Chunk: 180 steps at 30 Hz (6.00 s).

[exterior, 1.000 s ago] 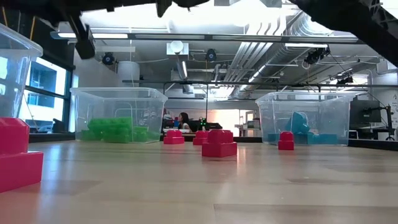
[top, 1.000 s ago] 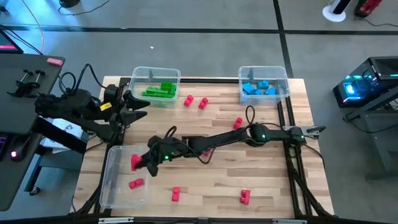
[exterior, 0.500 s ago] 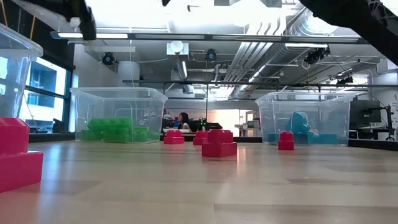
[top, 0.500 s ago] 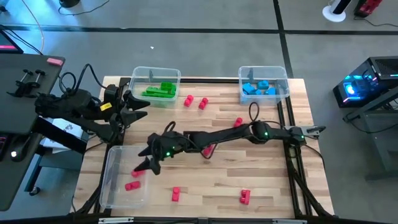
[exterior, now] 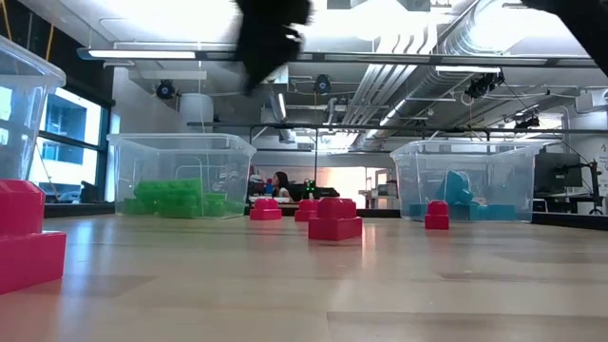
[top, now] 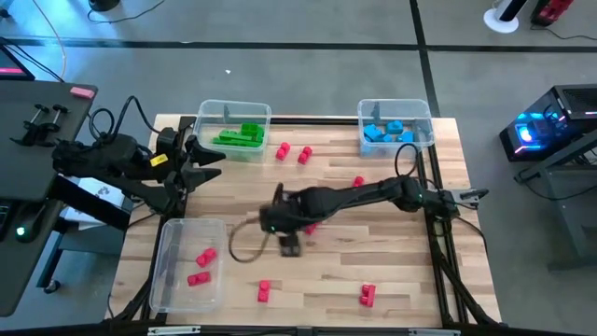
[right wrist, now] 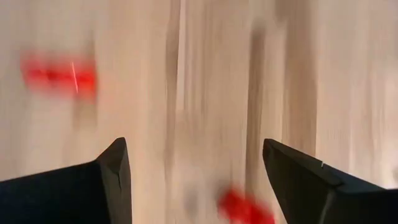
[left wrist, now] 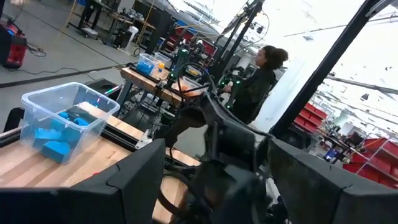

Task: Sort blocks
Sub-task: Put the red game piece into the bottom left transparent bin

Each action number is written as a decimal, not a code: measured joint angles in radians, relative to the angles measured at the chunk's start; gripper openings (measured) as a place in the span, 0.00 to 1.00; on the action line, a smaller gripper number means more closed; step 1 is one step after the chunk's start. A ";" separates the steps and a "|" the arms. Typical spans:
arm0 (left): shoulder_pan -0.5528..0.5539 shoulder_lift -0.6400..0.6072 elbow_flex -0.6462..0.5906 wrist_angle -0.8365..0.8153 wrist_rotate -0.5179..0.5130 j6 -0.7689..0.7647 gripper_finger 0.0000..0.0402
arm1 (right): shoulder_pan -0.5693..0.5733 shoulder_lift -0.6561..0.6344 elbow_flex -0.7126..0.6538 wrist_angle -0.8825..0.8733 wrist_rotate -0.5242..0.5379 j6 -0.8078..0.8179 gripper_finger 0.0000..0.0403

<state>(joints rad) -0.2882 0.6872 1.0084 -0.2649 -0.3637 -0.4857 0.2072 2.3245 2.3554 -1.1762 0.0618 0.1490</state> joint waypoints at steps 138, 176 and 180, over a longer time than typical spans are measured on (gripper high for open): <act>0.006 0.424 0.039 0.764 0.058 0.114 0.67 | -0.071 0.261 -0.113 1.481 -0.136 0.368 0.00; 0.006 0.171 0.038 0.535 0.159 0.213 0.67 | -0.281 -0.152 -0.026 -0.127 -0.185 -0.212 0.61; 0.006 0.190 0.038 0.460 0.110 0.227 0.67 | -0.280 -0.166 -0.029 -0.375 -0.180 -0.226 0.61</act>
<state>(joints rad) -0.2817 0.8770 1.0466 0.1949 -0.2534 -0.2586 -0.0729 2.1581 2.3267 -1.5513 -0.1183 -0.0769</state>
